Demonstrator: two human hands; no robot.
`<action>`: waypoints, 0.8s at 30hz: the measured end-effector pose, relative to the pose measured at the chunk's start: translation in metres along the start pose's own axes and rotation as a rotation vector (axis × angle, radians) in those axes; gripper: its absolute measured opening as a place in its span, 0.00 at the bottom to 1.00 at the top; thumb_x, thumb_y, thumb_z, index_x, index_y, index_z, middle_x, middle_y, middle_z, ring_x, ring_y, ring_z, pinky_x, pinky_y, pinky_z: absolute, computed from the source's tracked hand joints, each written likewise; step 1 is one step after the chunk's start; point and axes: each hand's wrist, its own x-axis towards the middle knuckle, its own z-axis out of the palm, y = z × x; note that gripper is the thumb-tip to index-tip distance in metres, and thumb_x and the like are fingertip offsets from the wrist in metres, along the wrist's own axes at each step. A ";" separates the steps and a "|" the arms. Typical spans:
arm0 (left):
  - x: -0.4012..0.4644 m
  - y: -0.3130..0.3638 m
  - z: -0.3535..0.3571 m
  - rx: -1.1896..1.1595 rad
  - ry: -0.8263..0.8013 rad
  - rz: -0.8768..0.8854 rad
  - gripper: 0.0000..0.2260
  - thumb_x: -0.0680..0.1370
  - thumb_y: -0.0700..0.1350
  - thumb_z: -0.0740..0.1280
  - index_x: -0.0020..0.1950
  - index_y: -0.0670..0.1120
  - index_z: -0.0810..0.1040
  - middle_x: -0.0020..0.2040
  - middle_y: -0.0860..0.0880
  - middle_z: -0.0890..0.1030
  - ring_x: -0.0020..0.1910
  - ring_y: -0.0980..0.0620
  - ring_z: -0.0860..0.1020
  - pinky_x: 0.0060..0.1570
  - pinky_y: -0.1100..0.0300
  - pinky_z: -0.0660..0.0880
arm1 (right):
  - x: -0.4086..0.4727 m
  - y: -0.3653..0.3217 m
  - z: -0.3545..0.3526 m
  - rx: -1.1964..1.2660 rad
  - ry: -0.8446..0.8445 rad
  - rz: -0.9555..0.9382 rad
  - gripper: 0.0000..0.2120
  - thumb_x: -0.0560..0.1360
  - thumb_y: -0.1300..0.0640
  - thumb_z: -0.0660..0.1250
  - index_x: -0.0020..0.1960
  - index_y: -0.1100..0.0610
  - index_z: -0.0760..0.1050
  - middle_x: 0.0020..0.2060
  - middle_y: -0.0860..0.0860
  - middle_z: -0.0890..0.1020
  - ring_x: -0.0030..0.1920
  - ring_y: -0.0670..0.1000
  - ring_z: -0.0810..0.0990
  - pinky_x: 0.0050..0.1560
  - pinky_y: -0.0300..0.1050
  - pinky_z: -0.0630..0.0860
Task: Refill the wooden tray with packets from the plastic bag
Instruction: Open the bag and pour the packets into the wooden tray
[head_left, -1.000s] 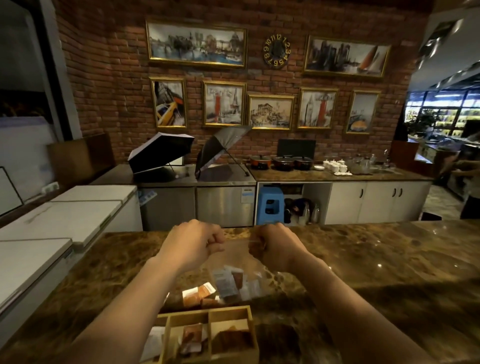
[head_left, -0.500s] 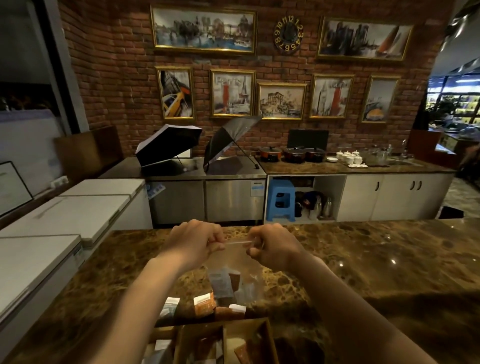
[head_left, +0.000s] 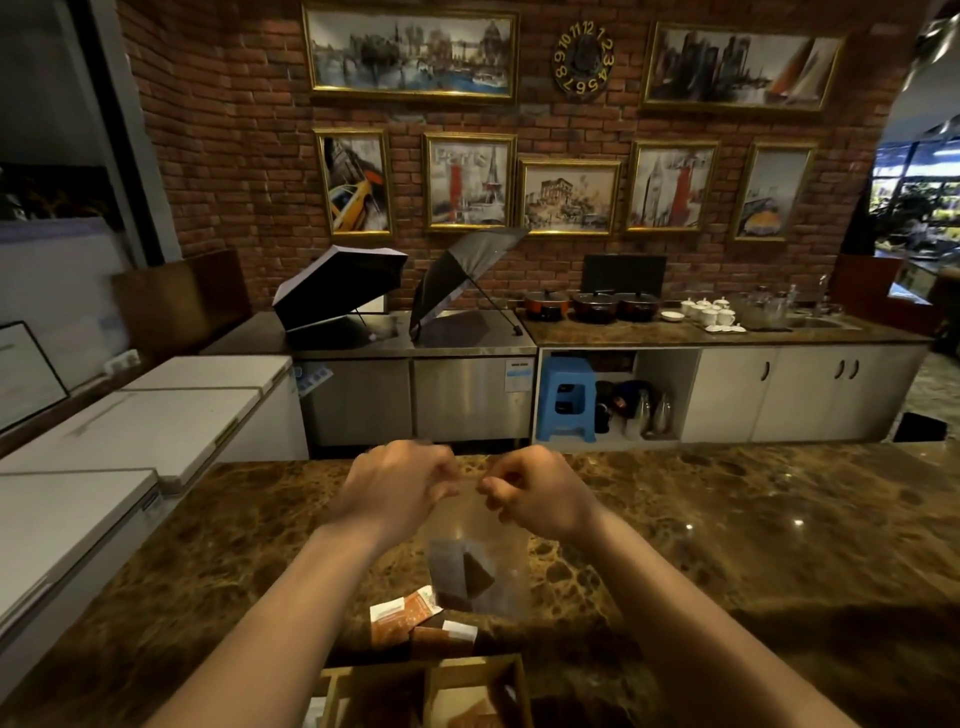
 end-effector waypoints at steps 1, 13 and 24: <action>0.000 0.001 0.003 0.007 0.036 -0.020 0.09 0.79 0.55 0.68 0.58 0.59 0.81 0.57 0.56 0.82 0.58 0.51 0.80 0.53 0.53 0.76 | 0.000 0.001 -0.001 0.066 0.001 0.052 0.08 0.81 0.56 0.67 0.52 0.60 0.83 0.42 0.53 0.87 0.39 0.52 0.87 0.40 0.47 0.86; 0.010 0.035 0.009 -0.914 -0.185 -0.646 0.17 0.80 0.57 0.68 0.56 0.44 0.80 0.47 0.44 0.86 0.39 0.47 0.85 0.38 0.53 0.84 | -0.005 -0.011 -0.006 0.624 -0.051 0.436 0.03 0.76 0.64 0.71 0.50 0.62 0.80 0.44 0.60 0.86 0.37 0.53 0.83 0.39 0.49 0.82; 0.022 0.039 0.001 -0.949 -0.116 -0.821 0.04 0.77 0.37 0.70 0.47 0.36 0.81 0.42 0.37 0.85 0.38 0.41 0.84 0.42 0.45 0.84 | 0.001 -0.012 -0.005 0.644 -0.160 0.387 0.15 0.78 0.51 0.71 0.56 0.63 0.83 0.48 0.57 0.89 0.51 0.57 0.88 0.53 0.56 0.85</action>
